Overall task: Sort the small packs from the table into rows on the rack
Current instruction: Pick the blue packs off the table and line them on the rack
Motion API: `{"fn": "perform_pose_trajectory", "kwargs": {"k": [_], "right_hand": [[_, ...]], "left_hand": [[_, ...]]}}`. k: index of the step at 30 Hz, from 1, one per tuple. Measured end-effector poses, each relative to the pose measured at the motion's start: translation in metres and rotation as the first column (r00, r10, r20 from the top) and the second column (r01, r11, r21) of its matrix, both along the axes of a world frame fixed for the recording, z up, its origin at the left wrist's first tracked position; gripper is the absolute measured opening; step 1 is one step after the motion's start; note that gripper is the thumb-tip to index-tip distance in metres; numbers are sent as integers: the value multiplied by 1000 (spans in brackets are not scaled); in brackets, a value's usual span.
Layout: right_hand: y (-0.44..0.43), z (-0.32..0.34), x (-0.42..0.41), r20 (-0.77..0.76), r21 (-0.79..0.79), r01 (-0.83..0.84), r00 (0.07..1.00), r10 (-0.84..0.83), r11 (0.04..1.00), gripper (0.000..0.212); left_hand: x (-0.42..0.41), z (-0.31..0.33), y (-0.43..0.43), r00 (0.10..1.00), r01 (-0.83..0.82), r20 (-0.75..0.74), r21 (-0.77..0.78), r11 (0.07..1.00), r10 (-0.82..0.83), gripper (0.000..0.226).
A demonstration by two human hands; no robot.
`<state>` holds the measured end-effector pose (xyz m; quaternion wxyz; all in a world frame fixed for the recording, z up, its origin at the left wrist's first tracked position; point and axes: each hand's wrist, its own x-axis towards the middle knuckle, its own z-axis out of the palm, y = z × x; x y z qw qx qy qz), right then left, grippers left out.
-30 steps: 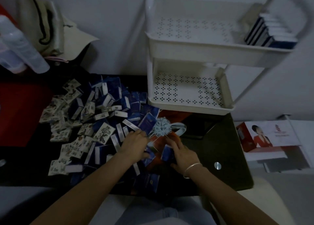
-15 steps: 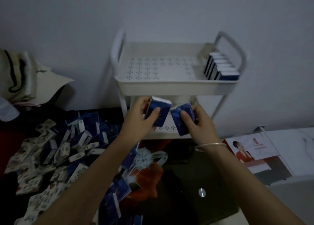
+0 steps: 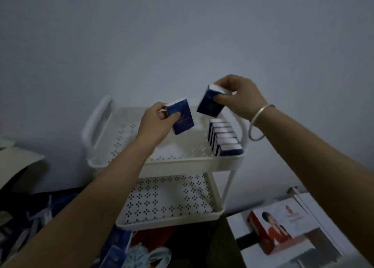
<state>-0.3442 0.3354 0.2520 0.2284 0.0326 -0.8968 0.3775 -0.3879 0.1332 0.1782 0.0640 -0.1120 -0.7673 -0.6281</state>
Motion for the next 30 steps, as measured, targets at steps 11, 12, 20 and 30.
{"fn": "perform_pose_trajectory", "kwargs": {"k": [11, 12, 20, 30], "right_hand": [[39, -39, -102, 33, 700, 40, 996, -88, 713, 16], [40, -40, -104, 56, 727, 16, 995, -83, 687, 19], [38, -44, -106, 249, 868, -160, 959, -134, 470, 19], [39, -36, -89, 319, 833, -190, 933, -170, 520, 34]], "left_hand": [[-86, -17, 49, 992, -128, -15, -137, 982, 128, 22], [-90, -19, 53, 991, -137, -22, -149, 979, 135, 22], [-103, -35, 82, 997, -72, 14, -282, 957, 79, 30], [-100, -42, 100, 983, 73, 184, -264, 962, -24, 19]]}}
